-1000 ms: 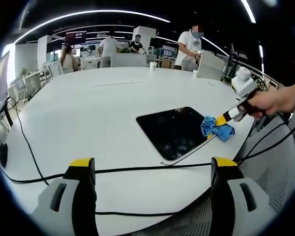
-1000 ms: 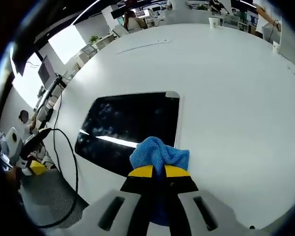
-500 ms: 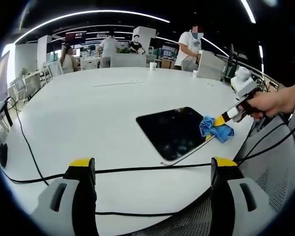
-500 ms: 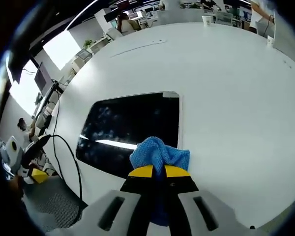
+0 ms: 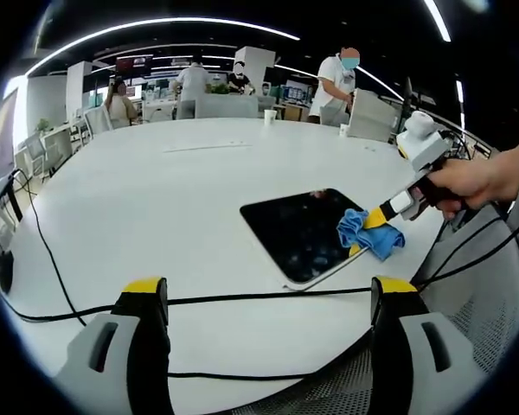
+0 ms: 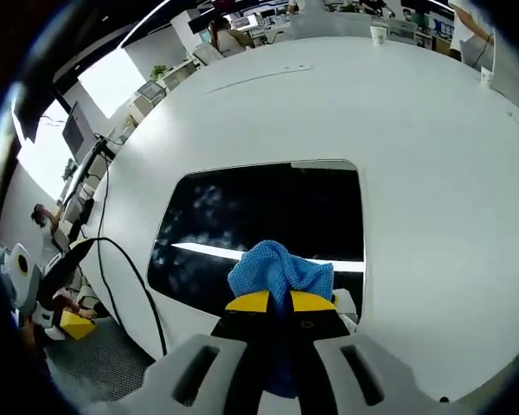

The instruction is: Wipe the mirror surface with the cleaning cloth until all visible marks leave the cleaned area.

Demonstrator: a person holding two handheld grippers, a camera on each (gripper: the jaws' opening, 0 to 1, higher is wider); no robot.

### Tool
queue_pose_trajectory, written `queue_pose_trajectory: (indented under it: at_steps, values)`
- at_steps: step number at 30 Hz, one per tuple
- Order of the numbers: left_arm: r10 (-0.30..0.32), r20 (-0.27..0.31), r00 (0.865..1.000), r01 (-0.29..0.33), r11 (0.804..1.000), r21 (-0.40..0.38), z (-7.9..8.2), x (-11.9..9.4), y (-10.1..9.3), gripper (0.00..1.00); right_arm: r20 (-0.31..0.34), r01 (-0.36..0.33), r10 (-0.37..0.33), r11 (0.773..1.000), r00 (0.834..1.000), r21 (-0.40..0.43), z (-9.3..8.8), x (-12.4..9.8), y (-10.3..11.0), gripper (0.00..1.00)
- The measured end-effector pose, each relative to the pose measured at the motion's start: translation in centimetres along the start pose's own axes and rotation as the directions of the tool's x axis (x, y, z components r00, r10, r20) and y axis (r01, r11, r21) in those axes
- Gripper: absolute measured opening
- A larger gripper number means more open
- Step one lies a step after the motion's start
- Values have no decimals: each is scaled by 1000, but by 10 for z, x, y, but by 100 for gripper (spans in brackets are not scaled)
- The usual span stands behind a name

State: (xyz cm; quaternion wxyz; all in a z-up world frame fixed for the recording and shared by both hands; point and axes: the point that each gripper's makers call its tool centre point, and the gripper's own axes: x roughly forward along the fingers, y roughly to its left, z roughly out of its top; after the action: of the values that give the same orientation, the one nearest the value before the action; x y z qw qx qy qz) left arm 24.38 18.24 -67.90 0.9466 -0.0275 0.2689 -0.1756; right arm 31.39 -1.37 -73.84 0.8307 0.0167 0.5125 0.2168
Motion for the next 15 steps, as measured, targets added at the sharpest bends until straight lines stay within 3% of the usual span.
queue_pose_trajectory:
  at_steps: [11,15]
  values:
    - [0,-4,1000,0,1000,-5,-1,0,0,97,-5,3,-4,997,1000,-83,6,11,23,1]
    - [0,-4,1000,0,1000,-6,-1,0,1,97,-18,-17,16,998,1000,-58,8,12,26,1]
